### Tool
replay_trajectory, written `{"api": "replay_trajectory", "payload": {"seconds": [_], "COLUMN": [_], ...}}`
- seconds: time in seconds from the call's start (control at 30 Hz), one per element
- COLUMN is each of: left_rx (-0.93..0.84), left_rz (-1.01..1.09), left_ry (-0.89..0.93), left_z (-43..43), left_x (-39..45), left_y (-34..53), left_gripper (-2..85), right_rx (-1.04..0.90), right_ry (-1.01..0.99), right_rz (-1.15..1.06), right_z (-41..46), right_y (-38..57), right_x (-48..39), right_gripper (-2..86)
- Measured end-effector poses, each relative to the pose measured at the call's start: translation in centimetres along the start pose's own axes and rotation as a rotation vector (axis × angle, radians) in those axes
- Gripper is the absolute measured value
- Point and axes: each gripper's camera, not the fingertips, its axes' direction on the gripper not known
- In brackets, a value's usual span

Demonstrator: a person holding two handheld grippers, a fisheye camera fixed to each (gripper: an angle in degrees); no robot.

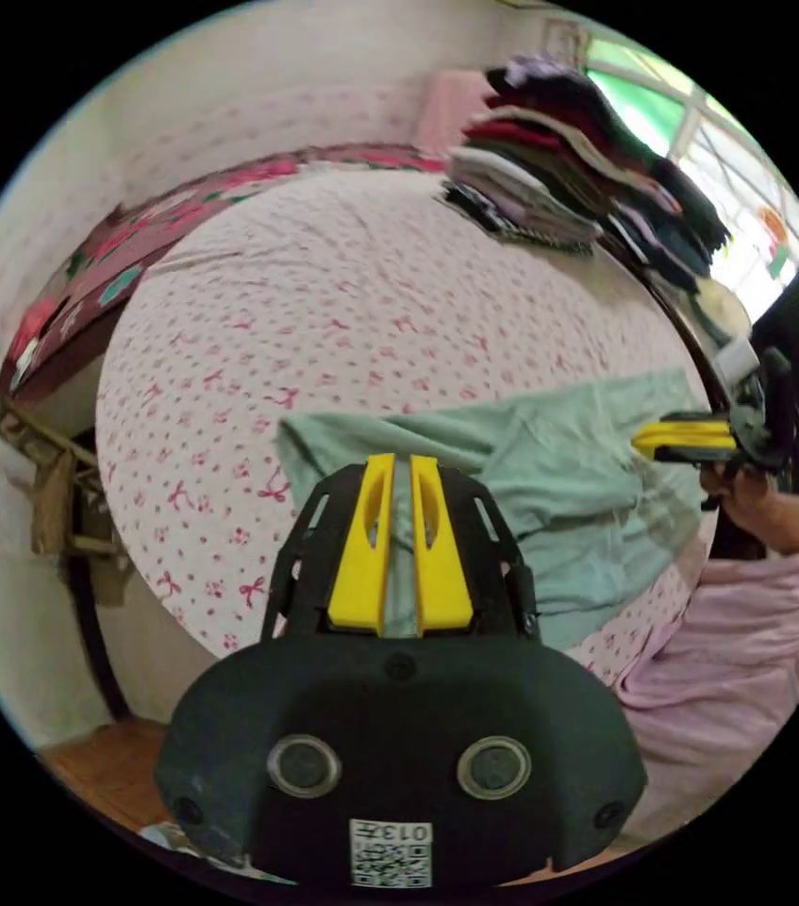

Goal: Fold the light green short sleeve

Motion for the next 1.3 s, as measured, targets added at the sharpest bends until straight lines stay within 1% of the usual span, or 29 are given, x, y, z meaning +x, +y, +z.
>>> {"api": "replay_trajectory", "payload": {"seconds": [0.13,0.27,0.3,0.33,0.37,0.4,0.43,0.5,0.57,0.6,0.63,0.7,0.73,0.9,0.97,1.03,1.17,1.27,1.3], "left_rx": [-0.056,-0.166,-0.14,-0.174,-0.151,-0.154,-0.149,-0.138,-0.155,-0.126,-0.094,0.052,0.063,-0.093,-0.077,-0.066,-0.077,0.057,0.059], "left_rz": [-0.017,0.056,0.082,0.077,0.103,0.088,0.084,0.024,-0.017,-0.044,-0.062,-0.083,-0.071,-0.003,-0.003,-0.021,-0.086,-0.137,-0.145], "left_ry": [-0.107,-0.185,-0.221,-0.268,-0.302,-0.339,-0.332,-0.251,-0.235,-0.23,-0.223,-0.155,-0.143,-0.215,-0.214,-0.176,-0.119,-0.097,-0.069], "left_z": [1.0,3.4,3.1,3.3,3.0,2.9,2.8,2.3,2.0,1.3,0.7,-1.2,-1.3,2.4,2.5,2.3,1.1,-1.7,-2.1], "left_x": [-0.2,1.2,1.4,1.3,1.3,0.9,0.6,-0.5,-1.0,-1.2,-1.3,-1.1,-1.0,-0.6,-1.3,-2.1,-3.5,-5.1,-6.2], "left_y": [-1.6,-2.7,-2.4,-2.3,-1.8,-1.3,-1.1,-1.1,-1.3,-1.2,-1.0,-0.6,-0.7,-2.7,-2.8,-2.9,-2.7,-1.3,-1.1], "left_gripper": [3.1,1.6,0.7,0.6,0.3,0.1,0.0,-0.1,-0.2,-0.2,-0.2,-0.1,0.0,0.9,0.6,0.4,0.7,1.9,3.6], "right_rx": [-0.016,-0.061,-0.072,-0.098,-0.113,-0.094,-0.079,-0.072,-0.071,-0.075,-0.038,0.003,-0.005,-0.023,-0.055,-0.091,-0.032,0.009,0.014], "right_ry": [0.005,0.025,0.024,0.037,0.057,0.065,0.065,0.021,0.056,0.062,0.02,0.01,0.025,0.039,0.056,0.113,0.085,0.096,0.1], "right_rz": [-0.055,-0.11,-0.117,-0.133,-0.139,-0.154,-0.115,-0.049,-0.005,0.019,0.011,0.002,0.001,0.002,0.01,0.05,0.099,0.115,0.121], "right_z": [0.5,2.2,2.5,3.1,3.4,3.5,3.3,2.8,2.2,1.6,0.4,-1.2,-1.7,-2.9,-2.9,-3.1,-5.4,-7.9,-8.4], "right_y": [-3.0,-5.9,-6.3,-6.8,-7.0,-7.2,-7.4,-7.8,-7.9,-7.9,-7.6,-6.8,-6.4,-4.8,-4.4,-3.7,-2.7,-1.4,-1.1], "right_x": [0.4,0.4,0.4,0.4,0.5,1.0,2.0,3.5,4.4,4.7,4.8,4.8,4.7,4.6,4.9,5.9,7.7,9.0,9.3], "right_gripper": [0.5,0.3,0.3,0.2,0.2,0.2,0.1,0.2,0.2,0.2,0.2,0.2,0.2,0.2,0.2,0.1,0.2,0.2,0.2]}}
